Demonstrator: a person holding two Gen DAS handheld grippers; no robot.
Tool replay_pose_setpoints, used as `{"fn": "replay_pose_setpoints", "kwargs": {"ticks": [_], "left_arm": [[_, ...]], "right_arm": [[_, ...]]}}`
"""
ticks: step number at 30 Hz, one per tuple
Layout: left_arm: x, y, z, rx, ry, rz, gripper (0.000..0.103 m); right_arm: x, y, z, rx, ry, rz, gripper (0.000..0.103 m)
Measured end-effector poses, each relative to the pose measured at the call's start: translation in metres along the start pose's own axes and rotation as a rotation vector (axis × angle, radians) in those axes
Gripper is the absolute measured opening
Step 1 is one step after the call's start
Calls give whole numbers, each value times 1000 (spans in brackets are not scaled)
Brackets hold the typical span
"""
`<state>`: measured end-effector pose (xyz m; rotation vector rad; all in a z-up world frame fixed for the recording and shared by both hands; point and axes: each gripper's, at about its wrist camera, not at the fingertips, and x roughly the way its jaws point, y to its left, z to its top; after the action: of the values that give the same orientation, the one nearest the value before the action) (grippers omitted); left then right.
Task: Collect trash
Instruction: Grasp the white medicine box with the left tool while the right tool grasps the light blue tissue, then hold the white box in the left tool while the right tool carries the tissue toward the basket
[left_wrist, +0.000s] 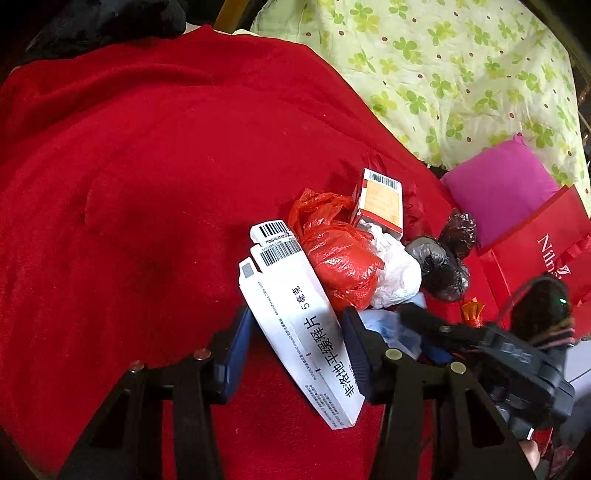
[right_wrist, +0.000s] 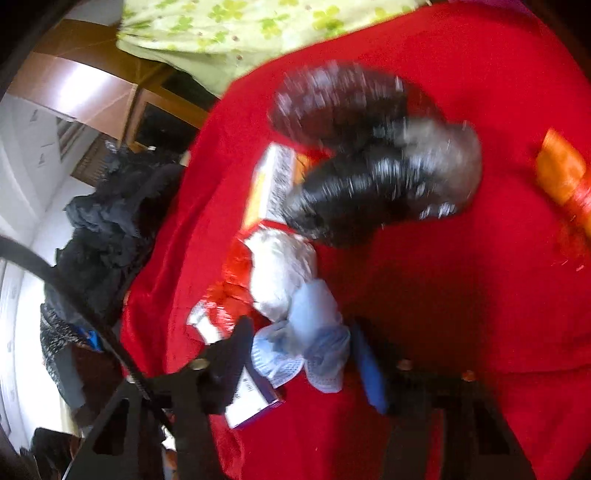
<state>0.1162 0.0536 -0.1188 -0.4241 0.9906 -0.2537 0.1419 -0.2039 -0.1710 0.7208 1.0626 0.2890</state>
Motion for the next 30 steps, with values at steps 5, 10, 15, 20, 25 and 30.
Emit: {"fn": "replay_pose_setpoints", "kwargs": {"ticks": [5, 10, 15, 20, 25, 30], "left_arm": [[-10, 3, 2, -1, -14, 44, 51], [-31, -8, 1, 48, -71, 89, 51], [-56, -23, -2, 109, -124, 137, 51], [-81, -42, -12, 172, -173, 160, 51], [-104, -63, -25, 240, -215, 194, 51], [-127, -84, -37, 296, -265, 217, 51]], "right_arm": [[0, 4, -3, -19, -22, -45, 35], [-19, 9, -14, -56, -60, -65, 31], [-56, 16, -26, -97, -136, -60, 31], [-99, 27, -43, -161, -219, -67, 31], [-144, 43, -62, -220, -293, -71, 31], [-187, 51, -80, -260, -362, -70, 31]]}}
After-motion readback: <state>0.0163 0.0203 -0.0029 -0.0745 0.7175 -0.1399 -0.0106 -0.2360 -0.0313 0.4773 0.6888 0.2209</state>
